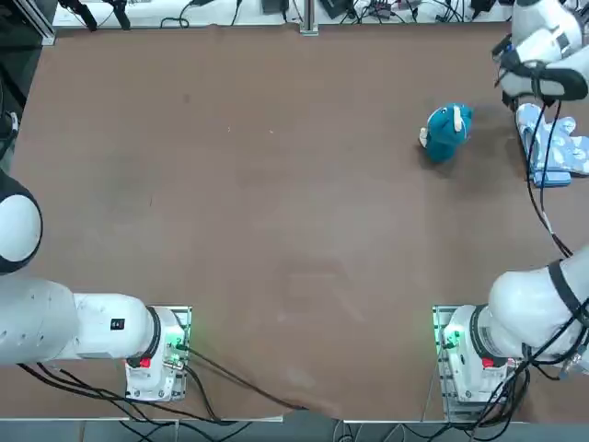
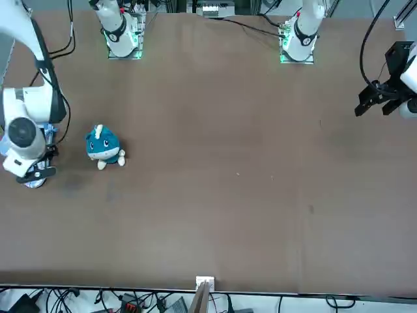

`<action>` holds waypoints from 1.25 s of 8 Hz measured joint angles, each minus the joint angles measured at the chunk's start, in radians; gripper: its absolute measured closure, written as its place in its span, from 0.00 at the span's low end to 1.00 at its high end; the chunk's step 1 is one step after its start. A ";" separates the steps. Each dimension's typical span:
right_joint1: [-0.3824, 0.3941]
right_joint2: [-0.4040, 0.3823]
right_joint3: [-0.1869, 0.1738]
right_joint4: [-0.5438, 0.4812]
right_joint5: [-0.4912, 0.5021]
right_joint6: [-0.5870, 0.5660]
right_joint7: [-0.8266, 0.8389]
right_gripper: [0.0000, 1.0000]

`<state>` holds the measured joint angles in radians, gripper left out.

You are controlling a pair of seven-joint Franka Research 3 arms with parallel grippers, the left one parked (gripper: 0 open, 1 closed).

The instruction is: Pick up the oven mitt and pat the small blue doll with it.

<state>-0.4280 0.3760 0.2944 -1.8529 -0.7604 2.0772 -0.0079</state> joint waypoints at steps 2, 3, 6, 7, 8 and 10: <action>0.004 -0.053 0.085 0.129 0.188 -0.179 0.003 0.00; 0.004 -0.073 0.107 0.192 0.267 -0.252 0.003 0.00; 0.004 -0.128 0.123 0.321 0.534 -0.369 0.001 0.00; 0.013 -0.142 0.120 0.359 0.591 -0.400 -0.002 0.00; 0.057 -0.156 0.091 0.393 0.616 -0.438 -0.003 0.00; 0.254 -0.198 -0.115 0.415 0.697 -0.489 0.002 0.00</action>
<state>-0.1743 0.1776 0.1793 -1.4379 -0.0632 1.5886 -0.0054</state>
